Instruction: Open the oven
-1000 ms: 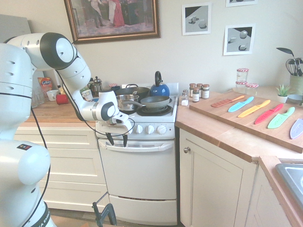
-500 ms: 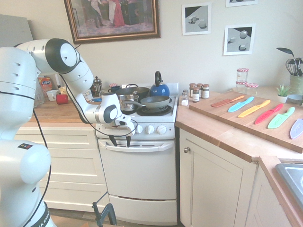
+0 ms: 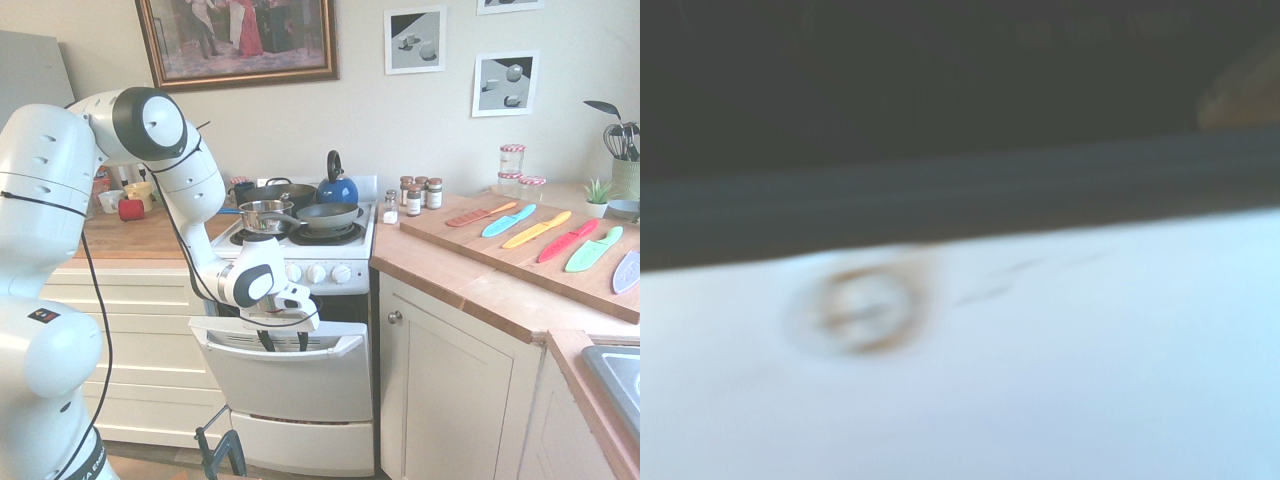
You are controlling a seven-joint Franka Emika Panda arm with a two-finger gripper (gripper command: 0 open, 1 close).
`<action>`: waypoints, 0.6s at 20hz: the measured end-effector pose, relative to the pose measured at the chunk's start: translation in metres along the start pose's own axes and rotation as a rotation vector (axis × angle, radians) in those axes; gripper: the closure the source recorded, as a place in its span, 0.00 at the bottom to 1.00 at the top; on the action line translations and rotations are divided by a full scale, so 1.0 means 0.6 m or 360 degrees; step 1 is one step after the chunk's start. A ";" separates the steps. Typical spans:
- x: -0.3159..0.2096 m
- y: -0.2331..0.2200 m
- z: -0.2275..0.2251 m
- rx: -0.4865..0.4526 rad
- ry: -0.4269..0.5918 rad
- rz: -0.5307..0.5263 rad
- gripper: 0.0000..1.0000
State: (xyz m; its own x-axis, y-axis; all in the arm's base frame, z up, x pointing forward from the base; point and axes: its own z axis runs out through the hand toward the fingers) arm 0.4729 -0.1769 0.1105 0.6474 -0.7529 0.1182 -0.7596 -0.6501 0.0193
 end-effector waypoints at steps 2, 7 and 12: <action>-0.006 0.034 0.001 -0.0003 -0.0006 -0.0018 0.00; -0.024 0.146 -0.002 -0.0049 -0.0047 0.0145 0.00; -0.028 0.167 -0.040 -0.0056 -0.0114 0.0178 0.00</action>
State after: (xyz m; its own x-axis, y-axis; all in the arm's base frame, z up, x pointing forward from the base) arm 0.3845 -0.2269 0.1344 0.5604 -0.8267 0.0501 -0.8282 -0.5586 0.0447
